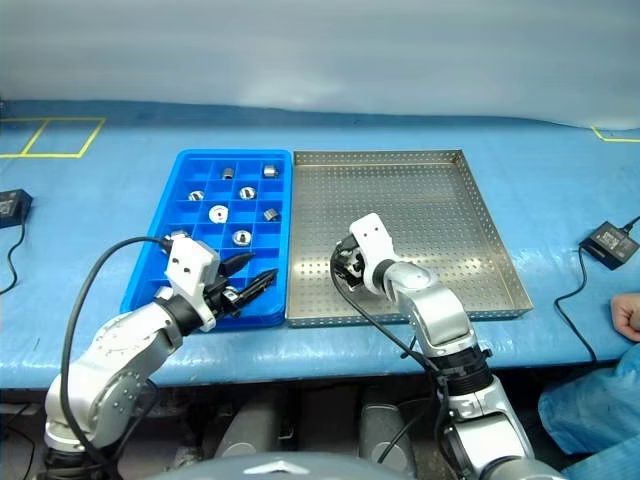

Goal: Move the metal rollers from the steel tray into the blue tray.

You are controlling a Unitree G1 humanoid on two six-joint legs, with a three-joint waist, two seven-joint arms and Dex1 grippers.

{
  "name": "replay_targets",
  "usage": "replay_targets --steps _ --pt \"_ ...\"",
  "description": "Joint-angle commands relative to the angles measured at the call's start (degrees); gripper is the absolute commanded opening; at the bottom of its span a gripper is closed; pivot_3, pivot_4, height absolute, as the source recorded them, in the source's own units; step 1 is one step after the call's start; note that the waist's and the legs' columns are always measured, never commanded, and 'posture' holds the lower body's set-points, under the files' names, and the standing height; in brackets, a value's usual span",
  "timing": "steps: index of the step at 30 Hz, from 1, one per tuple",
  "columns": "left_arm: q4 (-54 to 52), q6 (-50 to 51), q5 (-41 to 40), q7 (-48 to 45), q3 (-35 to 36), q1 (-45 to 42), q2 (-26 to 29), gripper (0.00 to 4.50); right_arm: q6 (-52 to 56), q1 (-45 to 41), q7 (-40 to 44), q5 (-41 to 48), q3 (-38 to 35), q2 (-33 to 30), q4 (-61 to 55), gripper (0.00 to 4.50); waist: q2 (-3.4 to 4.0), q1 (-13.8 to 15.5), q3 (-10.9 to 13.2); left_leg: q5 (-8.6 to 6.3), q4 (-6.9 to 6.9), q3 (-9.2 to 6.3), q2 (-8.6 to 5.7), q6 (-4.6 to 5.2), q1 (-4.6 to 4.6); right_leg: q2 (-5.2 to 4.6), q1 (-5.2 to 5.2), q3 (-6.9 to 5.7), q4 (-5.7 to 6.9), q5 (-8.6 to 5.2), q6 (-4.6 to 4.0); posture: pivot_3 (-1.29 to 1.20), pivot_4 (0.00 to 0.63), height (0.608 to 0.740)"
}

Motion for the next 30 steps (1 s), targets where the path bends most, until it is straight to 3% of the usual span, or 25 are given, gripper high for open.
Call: replay_targets --steps 1,3,8,17,23,30 --pt "-2.16 -1.40 -0.91 -0.04 -0.04 0.05 0.25 2.99 0.07 -1.46 -0.54 0.31 -1.84 0.46 -0.39 2.74 0.00 0.03 0.00 0.00 0.00 0.00 0.00 0.00 0.00 0.00 0.00 0.00 0.00 0.00 0.00 0.06 0.150 0.740" --pt "-2.23 -1.44 -0.96 0.01 0.02 0.39 0.35 2.99 -0.18 -1.64 -0.60 0.28 -2.20 0.72 0.19 2.74 0.00 0.01 0.00 0.00 0.00 0.00 0.00 0.00 0.00 0.00 0.00 0.00 0.00 0.00 0.00 0.07 0.150 0.740" --pt "-2.41 -1.21 -0.36 0.39 -0.08 1.13 0.86 2.99 -1.07 -1.79 -0.56 0.18 -2.83 1.26 1.14 1.69 0.00 0.03 0.00 0.00 -0.02 0.00 0.00 0.00 0.00 0.00 -0.01 0.00 0.00 0.00 0.00 0.08 0.150 0.740" --pt "-3.59 -1.31 -0.76 0.82 1.01 2.82 1.33 2.99 -2.04 -3.50 4.16 2.39 -1.17 1.86 -3.44 1.69 0.02 0.17 0.02 -0.01 -0.04 0.00 0.01 -0.01 0.00 0.00 -0.04 0.00 0.00 0.00 0.00 0.11 0.150 0.740" --pt "-6.36 0.18 -1.03 2.07 3.26 7.05 3.08 2.99 -0.39 -7.28 9.94 7.07 3.95 4.63 -9.94 1.69 0.05 0.31 0.03 -0.05 -0.12 0.01 0.15 -0.09 -0.04 0.12 -0.16 0.01 0.01 -0.06 -0.09 0.15 0.150 0.740" --pt "-8.09 -0.19 -1.69 3.63 5.05 9.74 2.22 2.99 -3.15 -10.62 11.42 6.07 8.68 8.33 -2.87 1.69 0.05 2.46 0.03 -0.12 -0.11 0.04 0.24 -0.20 -0.09 0.18 -0.50 0.00 0.00 -0.09 -0.17 0.19 0.150 0.740"
